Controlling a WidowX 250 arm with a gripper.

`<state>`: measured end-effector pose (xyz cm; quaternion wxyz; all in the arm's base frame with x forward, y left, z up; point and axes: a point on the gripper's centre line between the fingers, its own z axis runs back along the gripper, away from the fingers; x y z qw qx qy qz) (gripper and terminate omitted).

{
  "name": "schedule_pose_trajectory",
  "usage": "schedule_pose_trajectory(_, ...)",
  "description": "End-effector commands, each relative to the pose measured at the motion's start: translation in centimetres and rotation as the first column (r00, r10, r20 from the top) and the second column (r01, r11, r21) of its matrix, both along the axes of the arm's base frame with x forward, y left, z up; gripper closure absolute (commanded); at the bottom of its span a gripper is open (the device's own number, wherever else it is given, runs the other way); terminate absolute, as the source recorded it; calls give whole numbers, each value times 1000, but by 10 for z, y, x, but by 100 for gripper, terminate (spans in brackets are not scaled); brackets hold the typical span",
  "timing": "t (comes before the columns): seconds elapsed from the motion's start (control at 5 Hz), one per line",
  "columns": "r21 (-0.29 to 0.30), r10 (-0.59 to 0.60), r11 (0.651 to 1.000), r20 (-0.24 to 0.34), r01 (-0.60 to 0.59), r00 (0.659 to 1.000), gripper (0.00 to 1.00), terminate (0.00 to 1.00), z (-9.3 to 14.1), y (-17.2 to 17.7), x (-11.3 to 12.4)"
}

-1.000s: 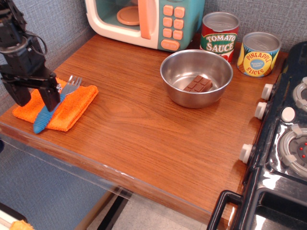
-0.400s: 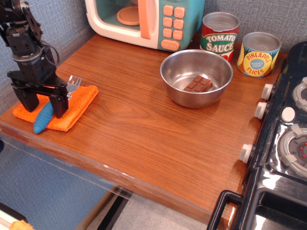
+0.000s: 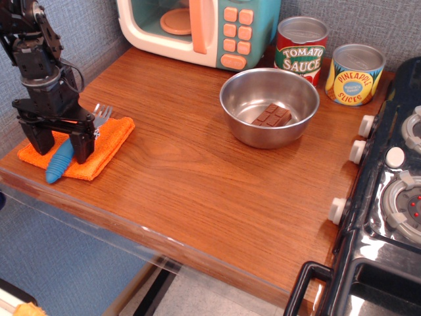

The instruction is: Move the blue spoon off of the orange rag and in front of the microwave.

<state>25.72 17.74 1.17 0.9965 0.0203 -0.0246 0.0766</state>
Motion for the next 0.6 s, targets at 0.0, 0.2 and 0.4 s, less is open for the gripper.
schedule_pose_trajectory(0.0,28,-4,1000,62,2,998,0,0,24,1,4)
schedule_pose_trajectory(0.2,22,-9,1000,87,7,996,0,0,34,1,4)
schedule_pose_trajectory(0.4,24,-13,1000,94,10,995,0,0,37,-1,3)
